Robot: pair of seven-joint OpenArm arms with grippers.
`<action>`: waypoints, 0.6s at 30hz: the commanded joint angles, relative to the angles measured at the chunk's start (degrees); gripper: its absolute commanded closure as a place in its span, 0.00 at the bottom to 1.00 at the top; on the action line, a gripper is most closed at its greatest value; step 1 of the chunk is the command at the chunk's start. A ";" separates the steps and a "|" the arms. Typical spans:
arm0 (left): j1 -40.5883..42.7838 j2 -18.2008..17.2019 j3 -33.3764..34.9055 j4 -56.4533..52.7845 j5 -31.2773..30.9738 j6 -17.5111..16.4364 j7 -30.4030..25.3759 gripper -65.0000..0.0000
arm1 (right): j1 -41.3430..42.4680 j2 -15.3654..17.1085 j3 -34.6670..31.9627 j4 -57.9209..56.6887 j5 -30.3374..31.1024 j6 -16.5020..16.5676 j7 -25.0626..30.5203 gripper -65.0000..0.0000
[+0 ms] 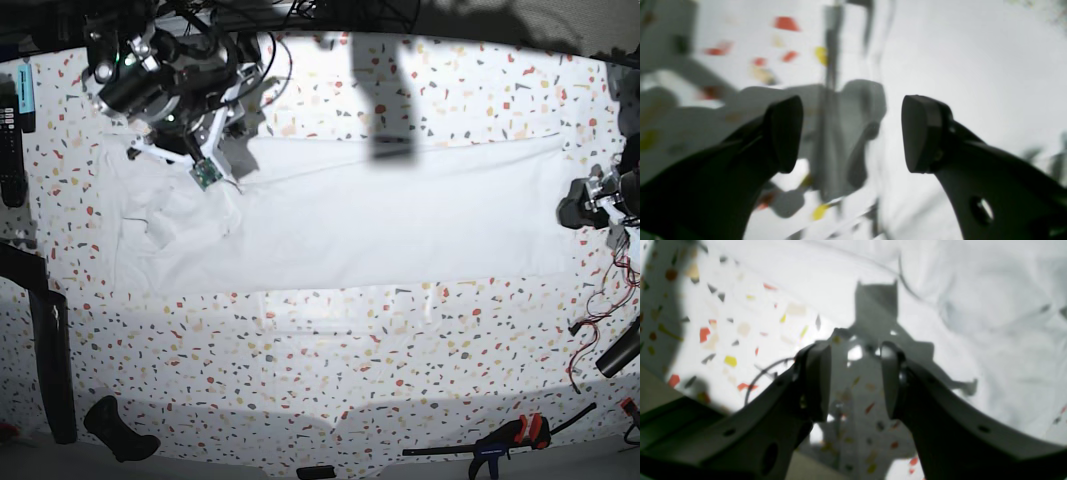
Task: Fold the T-shirt properly
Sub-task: 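Move the right gripper onto the shirt band's end and grasp it, then lower the left gripper onto the band's other end and grasp it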
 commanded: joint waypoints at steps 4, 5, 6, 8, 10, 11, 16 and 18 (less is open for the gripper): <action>-0.66 0.15 -0.22 0.46 -4.81 -0.35 2.86 0.32 | -1.57 0.20 0.83 1.62 0.13 -0.04 1.22 0.61; -0.66 0.50 -0.22 0.46 -6.29 -0.37 3.56 0.32 | -1.57 0.17 1.01 1.79 0.15 -0.04 1.09 0.61; -0.63 0.94 -0.22 0.46 -7.69 -0.55 4.28 0.32 | -1.53 0.20 1.09 1.97 0.15 -0.04 1.11 0.61; -0.66 1.77 -0.22 0.46 -8.68 -1.20 5.79 0.32 | -1.53 0.20 1.09 2.73 0.15 -0.04 1.14 0.61; -0.52 2.23 -0.22 0.46 -8.63 -1.68 6.49 0.32 | -1.53 0.20 1.09 3.67 0.15 -0.04 1.05 0.61; -0.50 2.25 -0.22 0.46 -8.63 -1.75 6.49 0.32 | -1.53 0.20 1.09 4.11 0.15 -0.04 1.05 0.61; -0.55 2.08 -0.22 0.46 -8.63 -1.79 6.43 0.32 | -1.53 0.20 1.09 5.22 0.15 -0.04 0.74 0.61; -0.52 2.08 -0.22 0.46 -8.24 -1.79 6.69 0.38 | -1.53 0.20 1.09 5.22 0.13 -0.04 0.66 0.61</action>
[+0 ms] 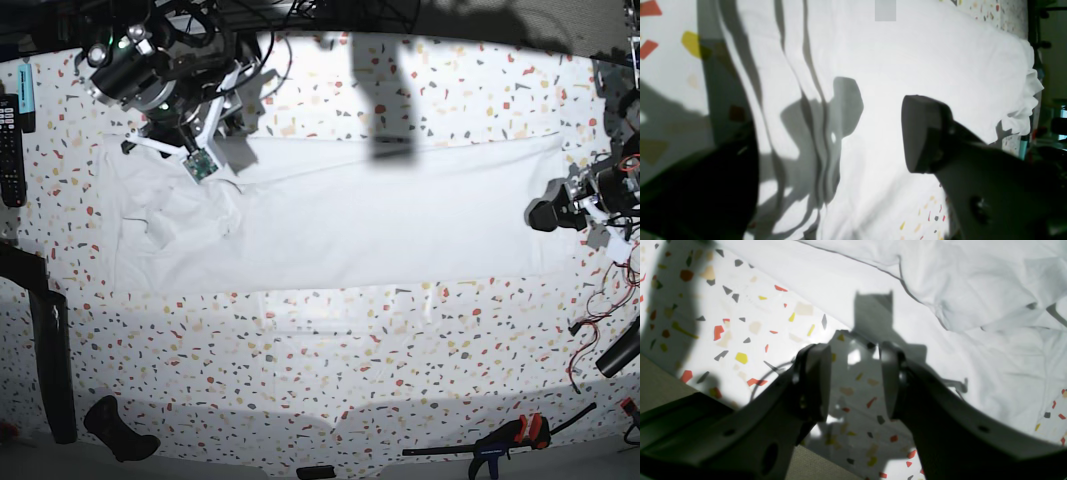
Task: Fold the T-shirt properly
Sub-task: 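Lower the left gripper onto the band's other end and grasp it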
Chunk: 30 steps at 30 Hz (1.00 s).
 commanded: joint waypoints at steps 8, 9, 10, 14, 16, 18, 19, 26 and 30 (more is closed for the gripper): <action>-1.46 -1.16 -0.22 0.61 -0.09 -0.26 1.07 1.00 | 0.13 0.20 0.17 1.14 0.07 -0.04 0.63 0.61; -1.84 -1.16 -0.22 0.61 -0.09 -0.26 1.77 1.00 | 0.13 0.20 0.17 1.14 0.07 -0.04 0.63 0.61; -2.47 -1.14 -0.22 0.63 -0.11 -0.24 2.60 1.00 | 0.13 0.17 0.17 1.14 0.07 -0.04 0.63 0.61; -5.20 -1.14 -0.22 0.66 -0.17 -0.24 5.95 1.00 | 0.13 0.17 0.17 1.14 0.09 -0.07 0.68 0.61; -6.23 -1.14 -0.22 1.01 -0.20 -0.22 6.62 1.00 | 0.13 0.17 0.17 1.14 0.11 -0.07 0.72 0.61; -6.51 -1.11 -0.22 2.19 -0.59 -0.24 6.75 1.00 | 0.15 0.17 0.17 1.14 0.11 -0.07 0.85 0.61; -6.49 -1.05 -0.22 3.28 -0.68 -0.24 6.78 1.00 | 0.15 0.17 0.17 1.14 0.11 -0.07 0.87 0.61; -6.47 0.85 -0.22 14.80 -1.75 1.44 13.05 1.00 | 1.42 0.20 0.17 1.14 0.11 -0.07 3.26 0.61; -6.32 3.91 -0.22 22.95 -2.51 3.67 15.63 1.00 | 3.50 0.20 0.15 1.31 1.84 1.60 3.26 0.61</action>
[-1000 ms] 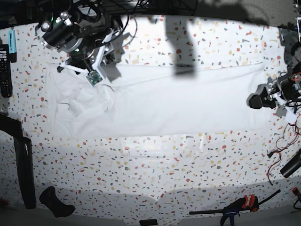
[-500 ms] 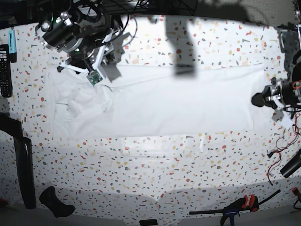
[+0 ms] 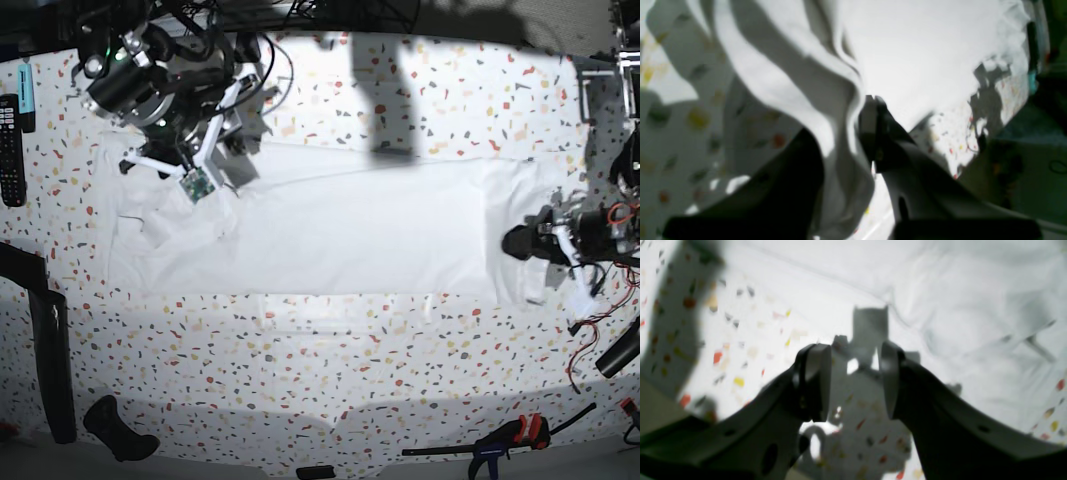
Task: Fold the T-shirt properly
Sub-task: 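Lower the left gripper onto the band's other end and grasp it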
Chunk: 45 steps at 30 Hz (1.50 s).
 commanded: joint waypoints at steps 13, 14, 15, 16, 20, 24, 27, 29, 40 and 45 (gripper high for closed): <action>-0.98 18.25 -0.35 5.86 15.91 5.35 -7.78 1.00 | -1.46 0.20 0.11 10.03 18.01 9.63 -4.39 0.61; -0.98 19.52 -0.35 5.86 16.04 5.35 -8.15 1.00 | -1.46 0.20 0.09 10.03 18.01 9.63 -4.37 0.61; -0.98 20.81 -0.35 5.86 16.28 5.35 -8.70 1.00 | -1.46 0.20 0.09 10.03 17.99 9.63 -4.39 0.61; -1.01 22.14 -0.35 5.86 17.27 5.35 -9.57 1.00 | -1.42 0.20 0.11 10.03 17.94 9.63 -4.35 0.61; -0.98 26.77 -0.35 5.86 24.20 5.33 -13.88 1.00 | -1.44 0.20 0.11 10.03 17.99 9.63 -4.17 0.61; -0.96 30.38 -0.35 5.86 28.96 5.33 -13.97 1.00 | -1.44 0.20 0.11 10.03 17.97 9.63 -4.20 0.61; -0.98 31.93 -0.33 5.86 28.85 5.33 -12.74 1.00 | -1.42 0.20 0.11 10.03 17.97 9.63 -4.17 0.61; -0.98 32.81 -0.31 5.86 28.85 5.33 -9.94 1.00 | -1.42 0.20 0.11 10.03 17.94 9.63 -4.22 0.61; -0.96 33.51 -0.20 5.86 28.46 5.33 -8.31 1.00 | -1.42 0.20 0.11 10.03 17.94 9.63 -4.17 0.61; -0.98 33.51 -0.20 5.86 23.37 5.31 -7.41 1.00 | -1.42 0.20 0.11 10.03 17.73 9.63 -4.17 0.61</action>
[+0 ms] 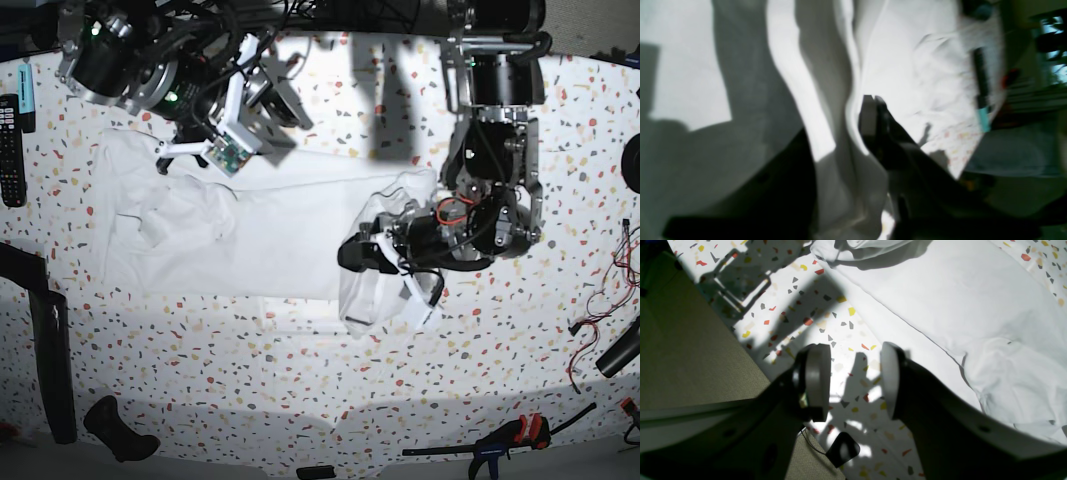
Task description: Fold the T-shirt properly
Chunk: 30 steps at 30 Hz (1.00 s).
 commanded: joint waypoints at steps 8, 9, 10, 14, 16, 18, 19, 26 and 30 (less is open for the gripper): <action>-1.55 0.26 0.87 1.01 -4.55 -0.31 -0.37 1.00 | 0.15 0.20 0.09 0.87 0.46 0.25 1.36 0.61; -1.55 0.26 1.16 1.01 -4.55 -0.31 -0.39 1.00 | 0.15 0.20 0.09 0.87 0.46 0.25 1.36 0.61; -1.55 0.26 1.51 1.01 -4.55 -0.31 -0.39 1.00 | 0.15 0.17 0.09 0.87 0.46 0.25 1.36 0.61; -1.53 0.26 4.24 1.01 -4.55 -2.19 -0.39 0.95 | 0.15 0.20 0.09 0.87 0.44 0.25 1.36 0.61; -1.51 0.13 7.08 1.01 -4.57 -2.89 -0.42 0.70 | 0.15 0.20 0.09 0.87 0.44 0.25 1.36 0.61; -1.55 0.13 10.36 1.01 -4.55 -2.86 -0.46 0.51 | 0.15 0.17 0.09 0.87 0.22 0.25 1.36 0.61; -1.57 0.13 11.96 1.01 -4.52 -2.86 -0.74 0.44 | 0.15 0.20 0.09 0.87 0.07 0.25 1.33 0.61; -2.97 0.11 16.20 1.03 -1.42 -2.86 -5.49 0.33 | 0.15 0.20 0.09 0.87 -1.46 0.25 1.03 0.61; -5.55 -0.22 16.02 1.03 6.12 -2.84 -5.40 0.33 | 0.15 0.17 0.37 0.87 -1.40 0.25 2.49 0.61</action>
